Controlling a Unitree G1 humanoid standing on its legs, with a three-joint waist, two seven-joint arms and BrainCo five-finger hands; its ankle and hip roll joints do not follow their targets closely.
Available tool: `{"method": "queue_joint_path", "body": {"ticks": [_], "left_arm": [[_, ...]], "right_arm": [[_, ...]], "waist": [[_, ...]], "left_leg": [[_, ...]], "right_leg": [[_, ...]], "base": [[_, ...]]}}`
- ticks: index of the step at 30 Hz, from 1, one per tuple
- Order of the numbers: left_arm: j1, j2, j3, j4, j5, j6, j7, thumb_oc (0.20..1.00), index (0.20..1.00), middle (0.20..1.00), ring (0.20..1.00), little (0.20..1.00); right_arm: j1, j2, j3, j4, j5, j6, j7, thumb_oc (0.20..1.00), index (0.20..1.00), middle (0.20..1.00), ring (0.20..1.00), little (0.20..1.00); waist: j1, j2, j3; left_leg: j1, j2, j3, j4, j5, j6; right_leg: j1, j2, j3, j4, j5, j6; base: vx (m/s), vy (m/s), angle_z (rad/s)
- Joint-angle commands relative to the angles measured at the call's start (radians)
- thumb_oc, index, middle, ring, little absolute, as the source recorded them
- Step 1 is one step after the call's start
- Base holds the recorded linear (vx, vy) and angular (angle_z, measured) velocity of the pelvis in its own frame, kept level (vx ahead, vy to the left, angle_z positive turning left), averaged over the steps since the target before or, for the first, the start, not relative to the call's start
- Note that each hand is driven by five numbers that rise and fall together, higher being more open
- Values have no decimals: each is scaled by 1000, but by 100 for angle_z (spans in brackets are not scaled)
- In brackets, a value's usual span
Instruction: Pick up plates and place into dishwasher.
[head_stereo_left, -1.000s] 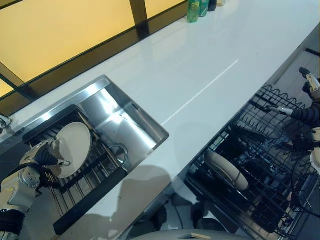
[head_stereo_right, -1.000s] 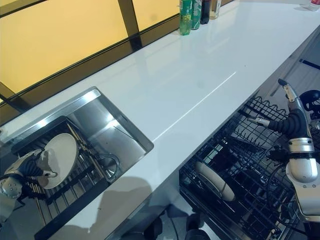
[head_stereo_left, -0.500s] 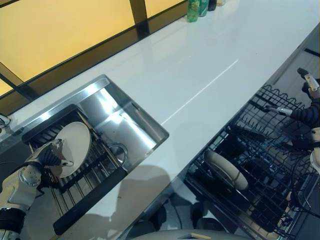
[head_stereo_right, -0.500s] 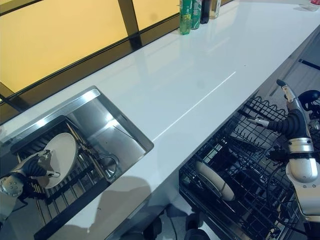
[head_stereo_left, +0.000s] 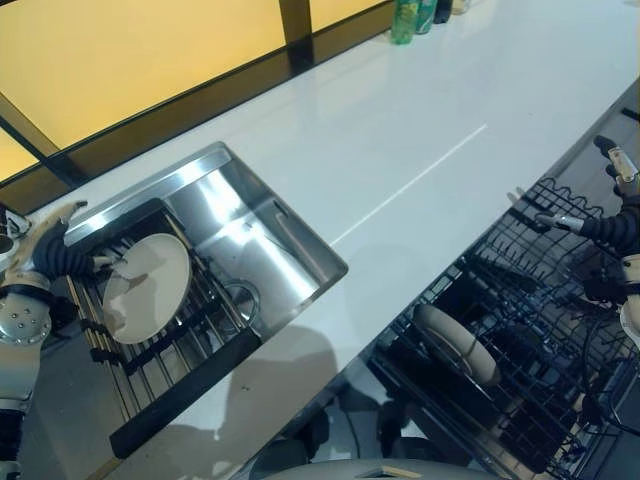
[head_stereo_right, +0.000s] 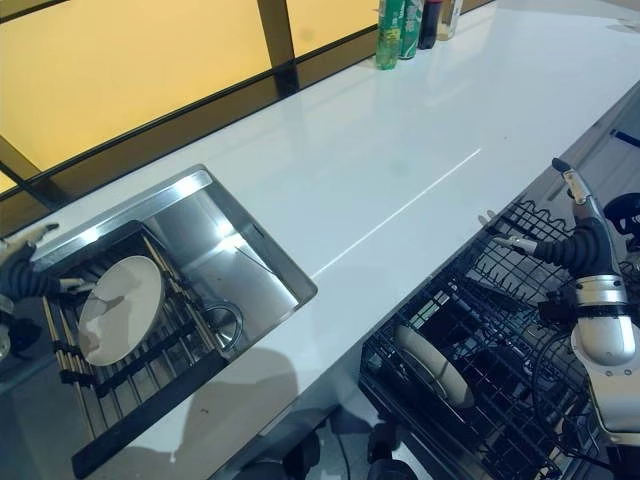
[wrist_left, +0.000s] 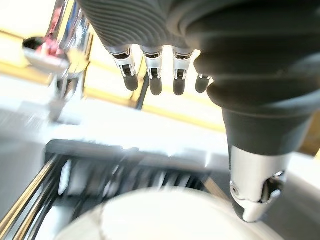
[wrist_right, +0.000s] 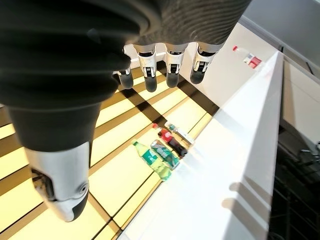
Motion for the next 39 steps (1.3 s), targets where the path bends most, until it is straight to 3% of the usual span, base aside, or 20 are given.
{"method": "queue_joint_path", "body": {"ticks": [1,5,12,20,26,29,30,39], "left_arm": [[69,111,82,-69,-38,-30,-45,1000,1000,1000,1000,1000],[116,103,118,-140,-71,-52,-112,1000,1000,1000,1000,1000],[200,119,130,-271,-92,-30,-334,1000,1000,1000,1000,1000],[249,171,91,-346,-177,49,-477,1000,1000,1000,1000,1000],[255,186,64,-341,-203,67,-485,1000,1000,1000,1000,1000],[274,198,56,-310,38,46,-377,1000,1000,1000,1000,1000],[281,204,52,-289,62,37,-362,1000,1000,1000,1000,1000],[280,130,-42,-315,88,-1,-280,1000,1000,1000,1000,1000]], "right_arm": [[27,-23,-74,-87,34,-8,16,1000,1000,1000,1000,1000],[52,-15,-98,-102,43,-9,22,1000,1000,1000,1000,1000],[93,-19,-131,-128,60,6,12,1000,1000,1000,1000,1000],[128,-57,-127,-139,100,17,-17,1000,1000,1000,1000,1000],[150,-76,-126,-137,124,7,-28,1000,1000,1000,1000,1000],[158,-81,-119,-128,124,-3,-38,1000,1000,1000,1000,1000],[161,-86,-118,-127,130,-4,-40,1000,1000,1000,1000,1000],[178,-81,-95,-137,131,-9,-76,1000,1000,1000,1000,1000]], "waist": [[27,-25,-117],[34,-25,-126],[44,-20,-125],[41,-19,-120],[36,-19,-118],[37,-16,-112],[35,-17,-110],[32,-29,-85]], "left_leg": [[-80,-18,9,43,-21,26],[-80,-17,2,40,-19,23],[-82,-15,-5,43,-17,19],[-75,-13,-2,40,-16,19],[-77,-9,3,38,-12,16],[-80,-10,2,42,-12,15],[-82,-10,2,41,-11,15],[-95,-9,3,46,-12,20]], "right_leg": [[-99,-52,-6,170,-82,66],[-92,-50,-13,164,-83,66],[-86,-49,-21,155,-79,67],[-74,-47,-24,136,-67,72],[-73,-48,-25,129,-63,74],[-74,-51,-26,130,-62,76],[-76,-52,-26,130,-61,76],[-89,-49,-19,128,-55,76]], "base": [[0,-18,5],[-52,-23,6],[-33,-17,3],[-21,-19,6],[0,0,0],[0,0,0],[0,0,0],[0,0,0]]}}
